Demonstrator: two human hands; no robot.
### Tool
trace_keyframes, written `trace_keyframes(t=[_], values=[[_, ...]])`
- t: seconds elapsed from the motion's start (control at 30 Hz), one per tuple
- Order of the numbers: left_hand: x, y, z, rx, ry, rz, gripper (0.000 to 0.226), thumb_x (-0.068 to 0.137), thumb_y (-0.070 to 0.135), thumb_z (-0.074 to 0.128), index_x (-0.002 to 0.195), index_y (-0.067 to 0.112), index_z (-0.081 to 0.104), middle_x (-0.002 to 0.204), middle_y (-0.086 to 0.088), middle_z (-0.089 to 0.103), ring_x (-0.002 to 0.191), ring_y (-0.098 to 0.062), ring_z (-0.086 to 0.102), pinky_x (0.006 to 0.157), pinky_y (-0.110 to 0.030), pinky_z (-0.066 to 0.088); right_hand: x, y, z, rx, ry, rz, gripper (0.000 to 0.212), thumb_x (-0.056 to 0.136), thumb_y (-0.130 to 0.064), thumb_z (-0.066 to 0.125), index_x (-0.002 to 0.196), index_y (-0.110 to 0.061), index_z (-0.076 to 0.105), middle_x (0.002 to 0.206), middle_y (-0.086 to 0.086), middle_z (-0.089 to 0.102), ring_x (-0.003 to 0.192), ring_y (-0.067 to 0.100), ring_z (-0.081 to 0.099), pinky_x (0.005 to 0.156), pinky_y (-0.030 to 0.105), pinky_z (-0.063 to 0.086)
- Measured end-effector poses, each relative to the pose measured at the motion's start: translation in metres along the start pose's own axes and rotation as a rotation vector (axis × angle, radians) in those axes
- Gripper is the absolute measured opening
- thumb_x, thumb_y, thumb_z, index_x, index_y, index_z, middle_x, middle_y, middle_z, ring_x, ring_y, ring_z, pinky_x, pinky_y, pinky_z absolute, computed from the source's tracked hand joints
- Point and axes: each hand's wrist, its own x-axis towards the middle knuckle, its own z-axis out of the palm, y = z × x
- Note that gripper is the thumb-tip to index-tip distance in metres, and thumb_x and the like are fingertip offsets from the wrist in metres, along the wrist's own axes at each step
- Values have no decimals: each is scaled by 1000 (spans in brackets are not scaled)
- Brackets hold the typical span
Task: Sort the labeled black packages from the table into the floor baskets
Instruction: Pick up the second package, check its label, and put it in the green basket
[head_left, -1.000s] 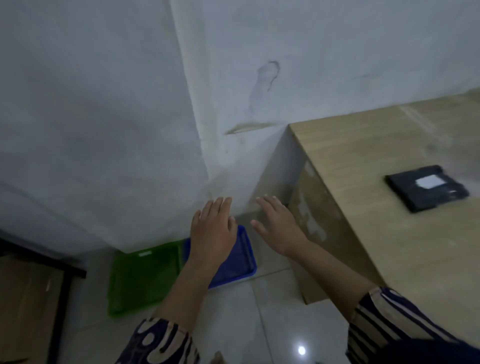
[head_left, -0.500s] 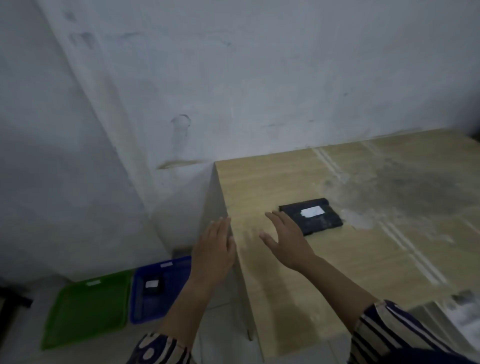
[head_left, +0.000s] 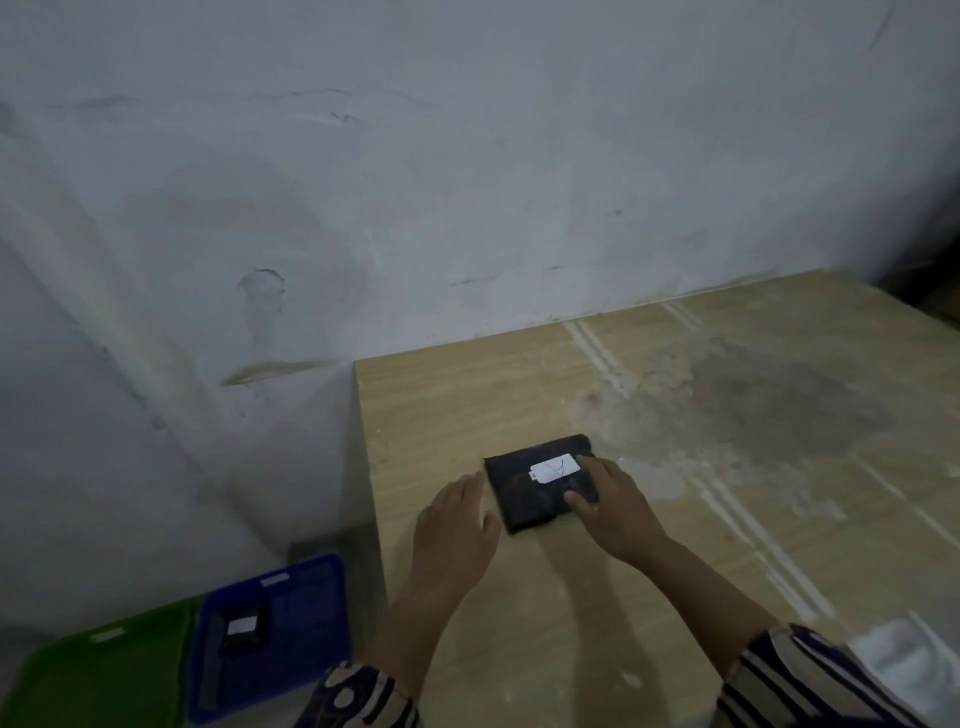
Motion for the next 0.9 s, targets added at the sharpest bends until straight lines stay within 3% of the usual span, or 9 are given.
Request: trace_keyframes(t=[0.23,0.4,0.5,0.63,0.77,0.9], values=[[52,24,46,53,4,-137,53,92,28,40,140,17,21,150,-7,29,136,-22,28,108,-38,32,53,48,-2,-62,-133,-20,53,90,-31,48,136,-13,29,141,11,36,124,28,38,101,38,36],[79,29,65,201,-82,-223,63,91,34,43,142,19,9,155,-10,7,141,-28,12,109,-43,30,78,69,6,-98,-192,-14,57,91,-36,46,138,-12,23,140,14,35,124,29,37,100,38,36],[86,26,69,102,-137,-311,75,89,31,51,142,19,1,156,-12,0,140,-32,14,107,-44,31,86,73,11,-62,-223,-28,61,89,-33,49,139,-11,21,138,14,37,124,30,35,101,37,34],[91,28,70,-147,-92,-366,86,81,14,63,143,18,4,149,-19,20,134,-37,26,109,-44,30,94,70,12,157,-228,14,70,82,-16,60,139,-10,20,130,18,37,118,28,40,94,29,34],[93,31,64,-242,69,-333,90,75,17,71,142,18,11,137,-18,28,126,-33,34,104,-39,34,101,71,7,228,-197,5,74,81,-11,61,141,-11,16,127,15,34,107,22,45,77,14,30],[97,33,44,-309,212,-301,90,75,25,71,142,20,10,125,-14,33,116,-29,40,98,-37,37,103,63,-3,329,-127,-76,74,80,-8,63,140,-10,19,127,17,41,112,21,43,85,13,28]])
